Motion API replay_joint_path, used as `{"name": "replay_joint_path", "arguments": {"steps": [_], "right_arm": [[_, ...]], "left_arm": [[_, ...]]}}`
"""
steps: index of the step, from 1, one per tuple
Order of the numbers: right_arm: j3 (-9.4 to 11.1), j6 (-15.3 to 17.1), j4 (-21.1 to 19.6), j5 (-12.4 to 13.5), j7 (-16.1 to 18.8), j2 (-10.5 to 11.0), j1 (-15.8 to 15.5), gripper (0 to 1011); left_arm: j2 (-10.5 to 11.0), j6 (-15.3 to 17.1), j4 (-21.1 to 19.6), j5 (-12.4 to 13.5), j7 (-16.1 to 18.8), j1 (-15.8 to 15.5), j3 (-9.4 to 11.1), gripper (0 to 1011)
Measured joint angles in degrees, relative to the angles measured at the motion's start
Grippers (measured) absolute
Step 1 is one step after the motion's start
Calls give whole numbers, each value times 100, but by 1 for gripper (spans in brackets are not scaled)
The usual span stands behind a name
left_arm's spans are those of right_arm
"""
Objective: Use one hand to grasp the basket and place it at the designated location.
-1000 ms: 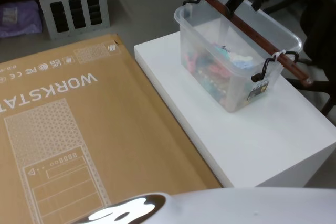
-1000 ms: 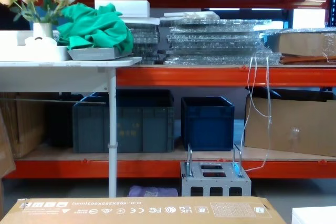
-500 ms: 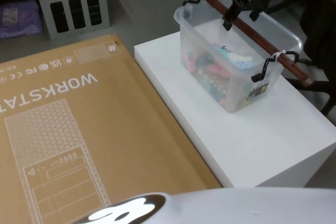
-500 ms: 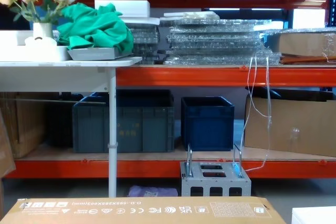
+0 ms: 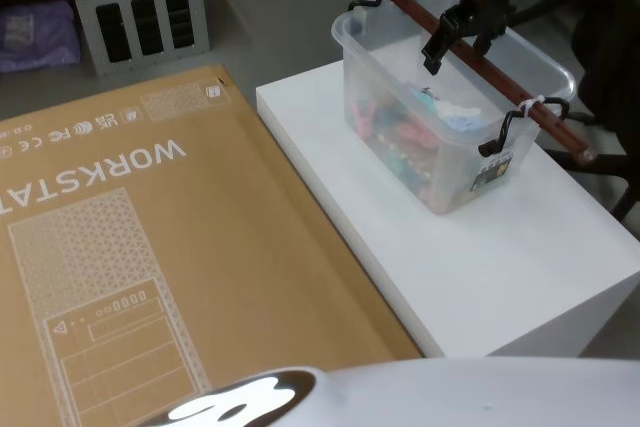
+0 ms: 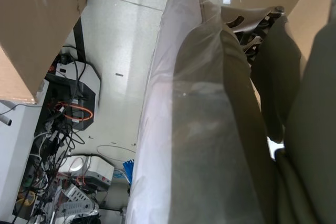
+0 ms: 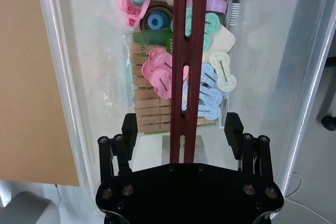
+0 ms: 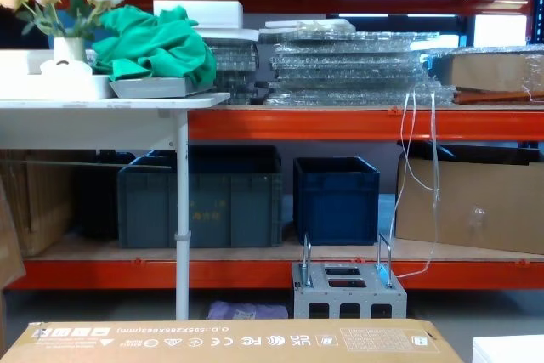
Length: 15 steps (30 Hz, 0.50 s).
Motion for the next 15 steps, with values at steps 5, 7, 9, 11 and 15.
{"name": "replay_joint_path", "arguments": {"steps": [5, 7, 9, 11, 15], "right_arm": [[-31, 2, 44, -18, 1, -20, 14, 994], [-25, 6, 44, -15, -23, -7, 13, 969], [-18, 9, 37, -10, -44, 5, 11, 917], [-6, 13, 16, -6, -76, 23, 2, 870], [3, 16, -10, -3, -110, 41, -5, 763]], "left_arm": [[0, 0, 0, 0, 0, 0, 0, 0], [0, 0, 0, 0, 0, 0, 0, 0], [0, 0, 0, 0, 0, 0, 0, 0], [0, 0, 0, 0, 0, 0, 0, 0], [0, 0, 0, 0, 0, 0, 0, 0]]}}
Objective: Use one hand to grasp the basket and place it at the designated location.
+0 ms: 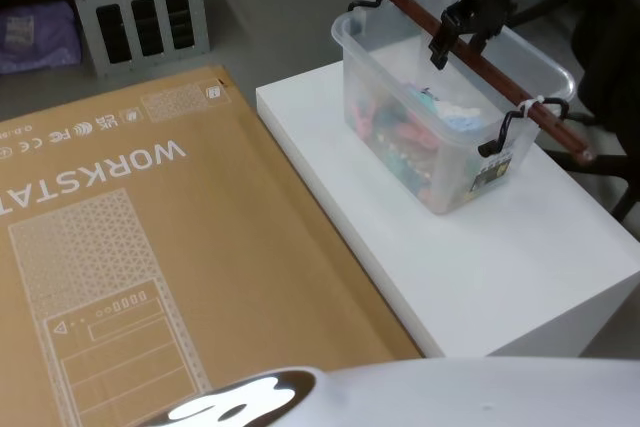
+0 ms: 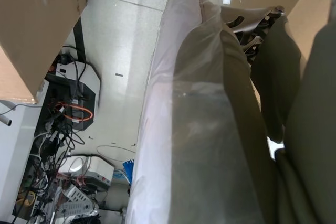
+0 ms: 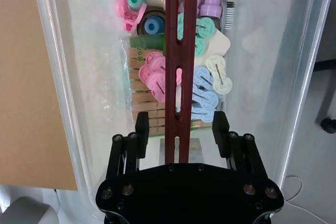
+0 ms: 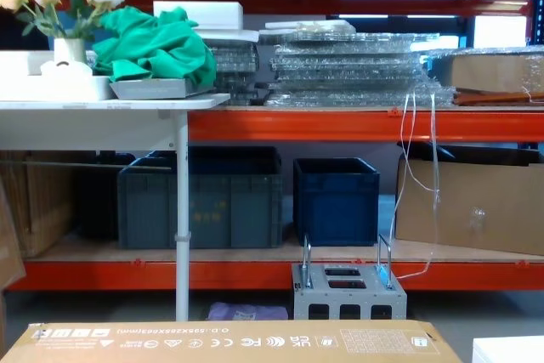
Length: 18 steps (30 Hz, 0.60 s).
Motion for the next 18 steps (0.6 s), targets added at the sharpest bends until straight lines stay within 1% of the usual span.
{"name": "replay_joint_path", "arguments": {"steps": [5, 6, 9, 12, 14, 16, 18], "right_arm": [[4, 6, -11, 0, -11, 5, -4, 615], [8, 12, -14, 0, -15, 7, -5, 565], [15, 18, -6, -1, -22, 8, -4, 483], [26, 21, 48, 5, -34, 5, 8, 359], [34, 21, 65, 1, -36, 6, 11, 321], [35, 23, 64, 0, -36, 10, 9, 248], [41, 29, 41, -1, -37, 24, -4, 237]], "left_arm": [[0, 0, 0, 0, 0, 0, 0, 0], [0, 0, 0, 0, 0, 0, 0, 0], [0, 0, 0, 0, 0, 0, 0, 0], [0, 0, 0, 0, 0, 0, 0, 0], [0, 0, 0, 0, 0, 0, 0, 0], [0, 0, 0, 0, 0, 0, 0, 0], [0, 0, 0, 0, 0, 0, 0, 0]]}}
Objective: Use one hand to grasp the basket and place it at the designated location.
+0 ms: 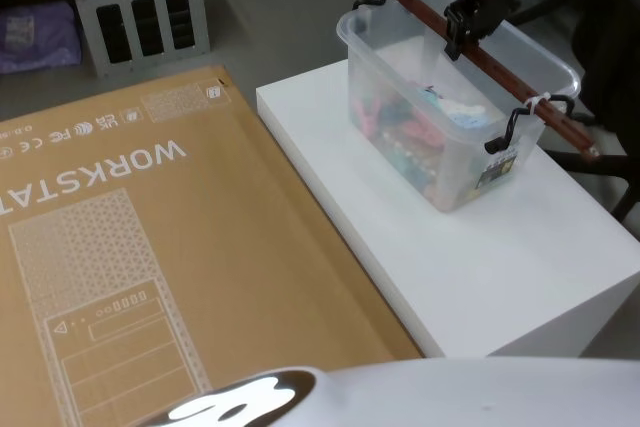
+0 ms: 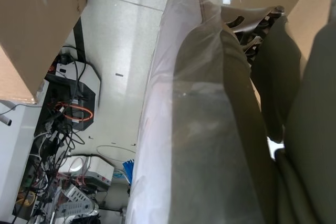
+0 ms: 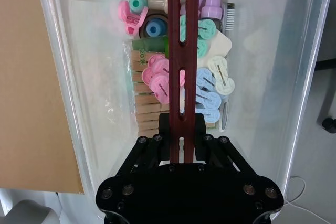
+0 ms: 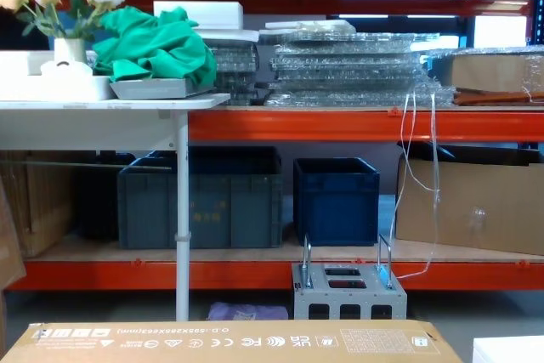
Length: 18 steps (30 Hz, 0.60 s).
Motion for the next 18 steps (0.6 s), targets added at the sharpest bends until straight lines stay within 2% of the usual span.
{"name": "replay_joint_path", "arguments": {"steps": [11, 18], "right_arm": [[78, 21, -199, 48, 1, 125, 7, 237], [231, 23, -524, 123, 8, 324, 104, 237]], "left_arm": [[0, 0, 0, 0, 0, 0, 0, 0], [0, 0, 0, 0, 0, 0, 0, 0]]}}
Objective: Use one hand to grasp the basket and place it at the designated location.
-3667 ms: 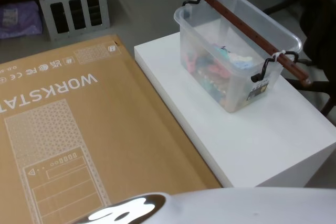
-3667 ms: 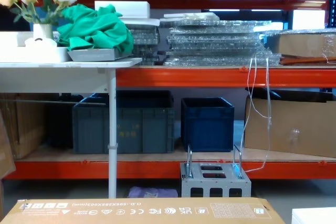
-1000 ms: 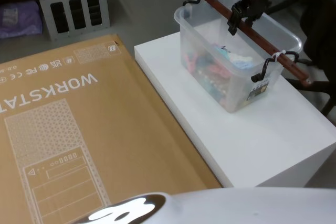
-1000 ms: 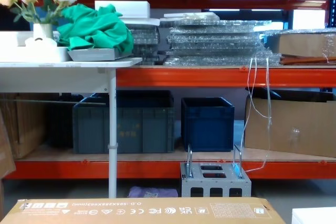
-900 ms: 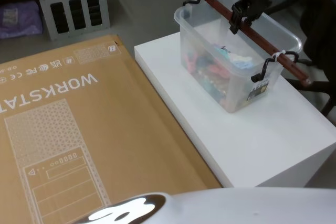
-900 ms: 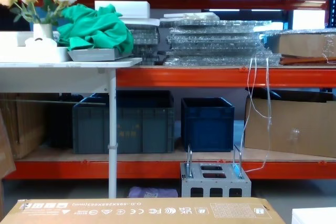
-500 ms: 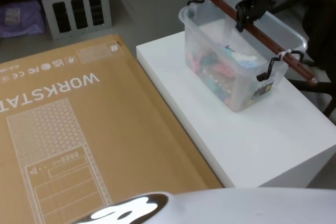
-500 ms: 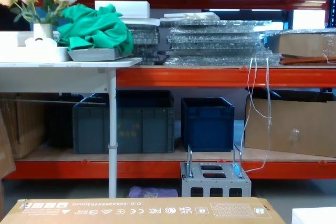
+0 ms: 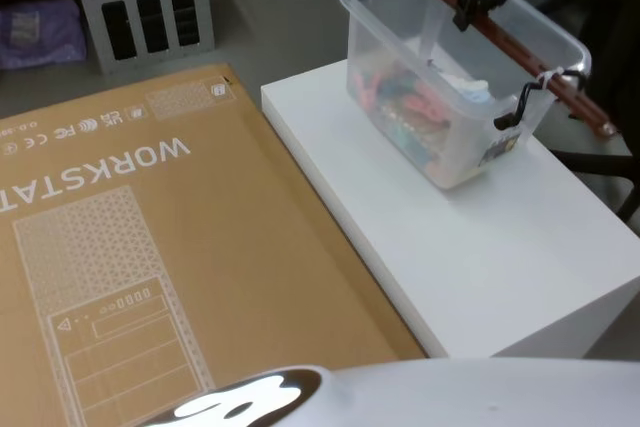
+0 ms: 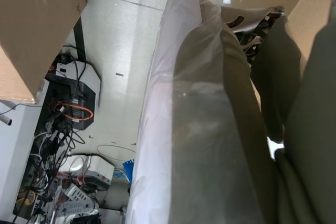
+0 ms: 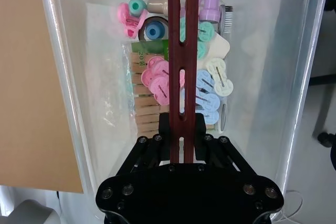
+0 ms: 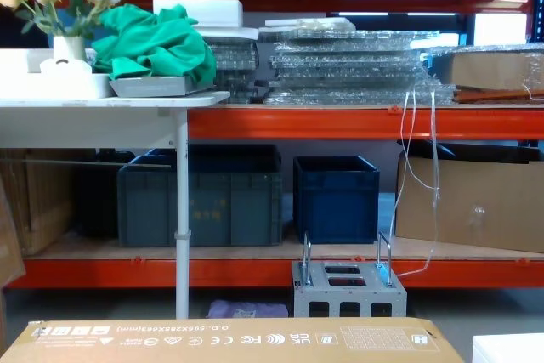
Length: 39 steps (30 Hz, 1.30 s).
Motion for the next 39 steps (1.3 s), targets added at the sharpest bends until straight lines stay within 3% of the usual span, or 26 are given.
{"name": "replay_joint_path", "arguments": {"steps": [17, 39], "right_arm": [[294, -19, -758, 89, -20, 270, 200, 237], [234, -624, -1308, 287, 72, -15, 599, 237]], "left_arm": [[0, 0, 0, 0, 0, 0, 0, 0], [0, 0, 0, 0, 0, 0, 0, 0]]}}
